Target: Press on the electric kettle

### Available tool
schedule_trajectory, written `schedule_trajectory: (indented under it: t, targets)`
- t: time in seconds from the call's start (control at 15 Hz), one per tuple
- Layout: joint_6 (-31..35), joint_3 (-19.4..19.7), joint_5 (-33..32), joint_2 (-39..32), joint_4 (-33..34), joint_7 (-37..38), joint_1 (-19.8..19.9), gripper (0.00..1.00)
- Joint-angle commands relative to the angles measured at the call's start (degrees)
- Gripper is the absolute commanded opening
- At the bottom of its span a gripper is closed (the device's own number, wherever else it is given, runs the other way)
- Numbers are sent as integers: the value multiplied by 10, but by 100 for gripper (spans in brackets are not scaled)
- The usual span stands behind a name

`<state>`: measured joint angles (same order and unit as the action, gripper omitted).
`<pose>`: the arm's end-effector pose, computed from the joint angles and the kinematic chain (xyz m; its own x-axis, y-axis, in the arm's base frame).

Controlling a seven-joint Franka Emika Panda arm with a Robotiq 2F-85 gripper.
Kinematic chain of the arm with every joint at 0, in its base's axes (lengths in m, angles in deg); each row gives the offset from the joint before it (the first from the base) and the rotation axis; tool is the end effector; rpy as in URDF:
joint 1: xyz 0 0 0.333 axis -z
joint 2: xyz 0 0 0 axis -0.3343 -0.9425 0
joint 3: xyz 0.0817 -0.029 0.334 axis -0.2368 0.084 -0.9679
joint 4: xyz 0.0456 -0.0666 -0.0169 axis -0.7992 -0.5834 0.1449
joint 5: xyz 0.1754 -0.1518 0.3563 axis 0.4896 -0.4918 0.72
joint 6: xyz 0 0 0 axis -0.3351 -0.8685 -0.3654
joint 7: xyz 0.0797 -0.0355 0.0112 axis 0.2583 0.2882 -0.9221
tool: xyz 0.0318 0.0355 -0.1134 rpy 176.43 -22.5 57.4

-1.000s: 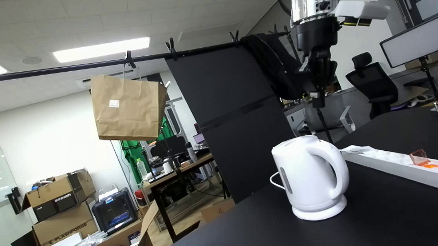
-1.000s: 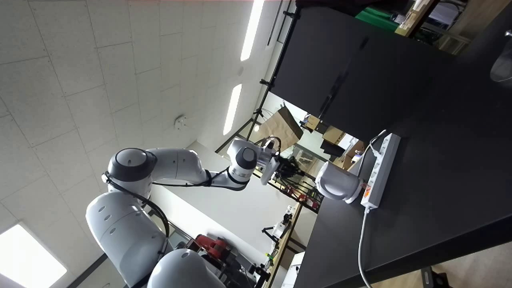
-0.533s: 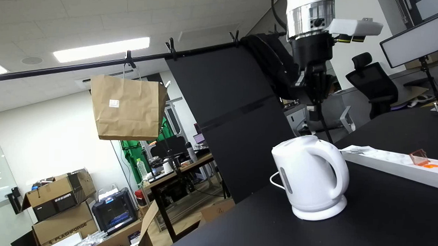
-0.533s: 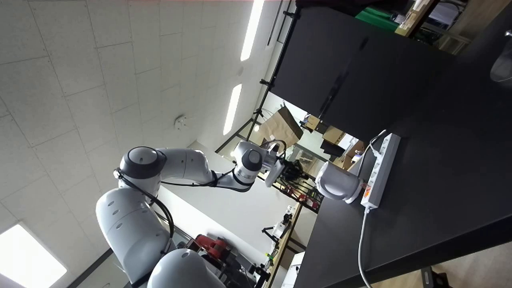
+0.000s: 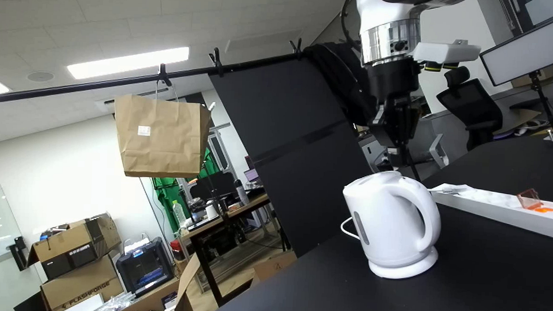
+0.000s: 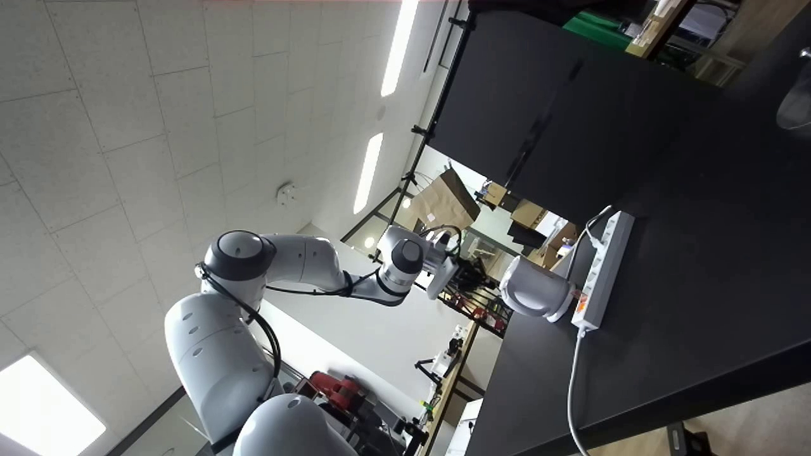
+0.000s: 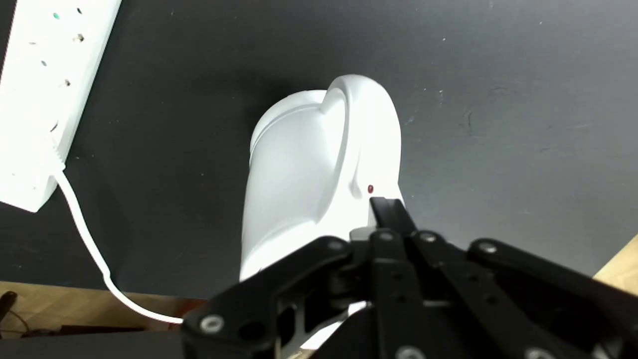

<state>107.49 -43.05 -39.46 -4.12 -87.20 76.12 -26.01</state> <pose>0.6345 0.1567 0.2944 0.9311 0.2028 0.3032 0.2366 -0.9684 -0.0787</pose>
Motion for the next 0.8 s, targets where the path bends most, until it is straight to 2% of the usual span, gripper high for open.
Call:
schedule_trajectory:
  t: [0.0,0.73]
  targets:
    - [-7,-2,0,-22,26,5,1,0]
    - [9,1,-6,-47,37,7,-2,0]
